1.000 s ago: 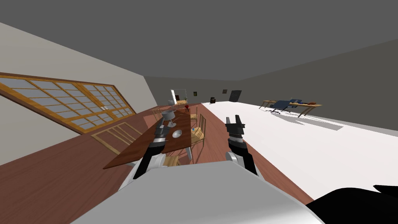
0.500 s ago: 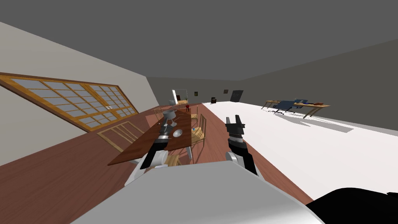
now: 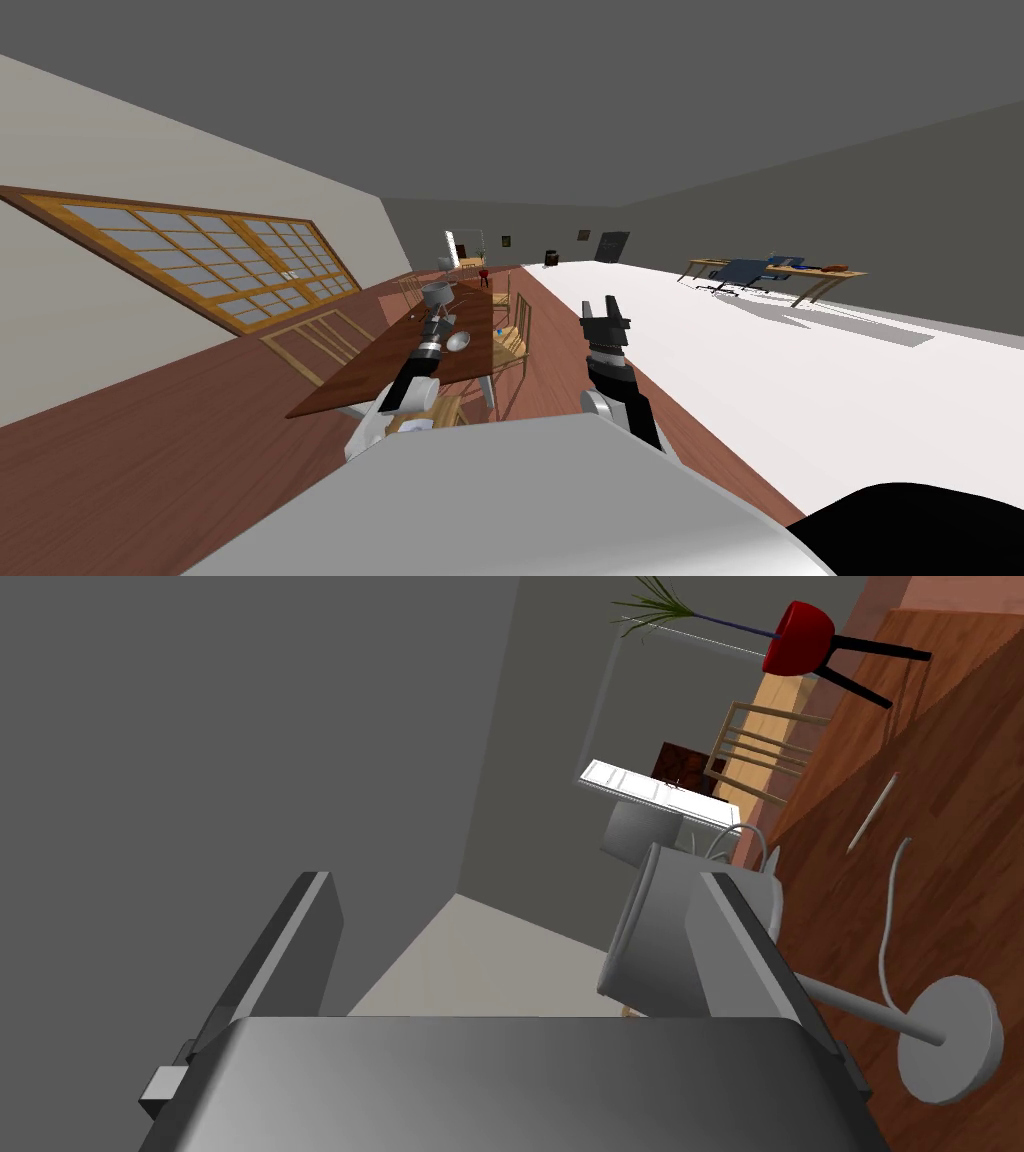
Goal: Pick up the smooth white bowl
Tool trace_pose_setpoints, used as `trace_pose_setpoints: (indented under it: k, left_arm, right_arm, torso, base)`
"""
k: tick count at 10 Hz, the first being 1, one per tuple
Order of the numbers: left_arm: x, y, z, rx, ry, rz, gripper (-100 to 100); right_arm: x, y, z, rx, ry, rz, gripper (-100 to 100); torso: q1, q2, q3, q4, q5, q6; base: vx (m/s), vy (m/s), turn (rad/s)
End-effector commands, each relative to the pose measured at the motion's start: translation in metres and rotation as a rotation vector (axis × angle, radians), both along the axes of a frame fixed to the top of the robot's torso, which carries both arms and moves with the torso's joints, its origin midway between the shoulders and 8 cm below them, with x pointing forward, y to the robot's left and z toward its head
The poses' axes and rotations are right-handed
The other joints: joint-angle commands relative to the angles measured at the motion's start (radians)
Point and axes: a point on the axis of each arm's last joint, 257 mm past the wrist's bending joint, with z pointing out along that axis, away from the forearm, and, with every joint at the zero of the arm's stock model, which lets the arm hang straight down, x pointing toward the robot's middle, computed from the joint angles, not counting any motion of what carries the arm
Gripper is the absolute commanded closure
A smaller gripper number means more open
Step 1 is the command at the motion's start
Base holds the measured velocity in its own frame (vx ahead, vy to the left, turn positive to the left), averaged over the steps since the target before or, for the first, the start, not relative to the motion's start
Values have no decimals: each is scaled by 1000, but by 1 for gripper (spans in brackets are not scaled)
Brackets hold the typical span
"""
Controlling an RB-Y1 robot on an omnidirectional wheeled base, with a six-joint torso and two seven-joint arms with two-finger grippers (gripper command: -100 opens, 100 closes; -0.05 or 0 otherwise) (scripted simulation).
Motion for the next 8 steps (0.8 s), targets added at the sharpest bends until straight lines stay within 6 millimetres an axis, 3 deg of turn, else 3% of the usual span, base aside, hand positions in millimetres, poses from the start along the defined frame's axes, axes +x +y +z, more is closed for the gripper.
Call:
trace_pose_setpoints:
  k: [1, 7, 8]
  left_arm:
    - [5, -2, -7, -16, 32, -7, -100]
    - [39, -15, -52, -95, 192, -51, -100]
    - [49, -20, -66, -116, 243, -65, -100]
  right_arm:
    - [0, 0, 0, 0, 0, 0, 0]
    - [0, 0, 0, 0, 0, 0, 0]
    - [0, 0, 0, 0, 0, 0, 0]
  torso:
    - [0, 0, 0, 0, 0, 0]
    - [0, 0, 0, 0, 0, 0]
    - [0, 0, 0, 0, 0, 0]
  base:
    - [-5, -11, 20]
    - [-7, -11, 22]
    - [-4, -10, 17]
